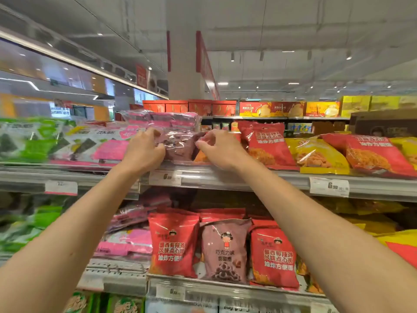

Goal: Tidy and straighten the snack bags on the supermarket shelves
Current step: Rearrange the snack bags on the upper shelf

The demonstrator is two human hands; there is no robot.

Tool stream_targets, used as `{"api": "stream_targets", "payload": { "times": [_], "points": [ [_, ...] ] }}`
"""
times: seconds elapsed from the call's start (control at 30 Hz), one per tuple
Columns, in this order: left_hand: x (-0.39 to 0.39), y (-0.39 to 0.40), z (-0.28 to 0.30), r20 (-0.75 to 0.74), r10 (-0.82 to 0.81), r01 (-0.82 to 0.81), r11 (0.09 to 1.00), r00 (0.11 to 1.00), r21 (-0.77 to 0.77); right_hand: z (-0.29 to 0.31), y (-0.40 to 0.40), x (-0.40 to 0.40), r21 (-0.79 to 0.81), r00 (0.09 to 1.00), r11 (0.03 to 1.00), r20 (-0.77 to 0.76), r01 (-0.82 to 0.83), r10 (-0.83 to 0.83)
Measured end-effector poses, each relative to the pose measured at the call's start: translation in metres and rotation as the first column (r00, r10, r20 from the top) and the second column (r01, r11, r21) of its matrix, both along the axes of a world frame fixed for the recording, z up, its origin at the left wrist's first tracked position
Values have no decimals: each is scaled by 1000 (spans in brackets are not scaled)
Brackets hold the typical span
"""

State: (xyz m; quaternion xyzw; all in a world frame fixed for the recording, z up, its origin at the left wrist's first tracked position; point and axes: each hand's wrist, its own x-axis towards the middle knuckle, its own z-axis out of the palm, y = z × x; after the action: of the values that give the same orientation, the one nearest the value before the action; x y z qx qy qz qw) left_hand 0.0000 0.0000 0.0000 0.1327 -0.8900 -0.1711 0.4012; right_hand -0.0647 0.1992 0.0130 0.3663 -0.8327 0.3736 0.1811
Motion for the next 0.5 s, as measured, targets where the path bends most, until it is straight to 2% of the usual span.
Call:
{"api": "stream_targets", "payload": {
  "times": [0.13,0.27,0.37,0.5],
  "points": [
    [-4,1,2,80,43,-40,998,996,-44,4,-32,-5,138,996,987,25,82,-86],
    [-7,0,3,97,42,-41,999,994,-14,2,-47,-11,160,993,983,63,87,-99],
    [-7,-1,1,30,-25,23,998,999,63,-1,-46,-14,59,991,997,119,54,-61],
    [-3,0,0,-125,-107,127,980,986,156,0,-37,-15,-167,979,986,199,-10,44]
  ]
}}
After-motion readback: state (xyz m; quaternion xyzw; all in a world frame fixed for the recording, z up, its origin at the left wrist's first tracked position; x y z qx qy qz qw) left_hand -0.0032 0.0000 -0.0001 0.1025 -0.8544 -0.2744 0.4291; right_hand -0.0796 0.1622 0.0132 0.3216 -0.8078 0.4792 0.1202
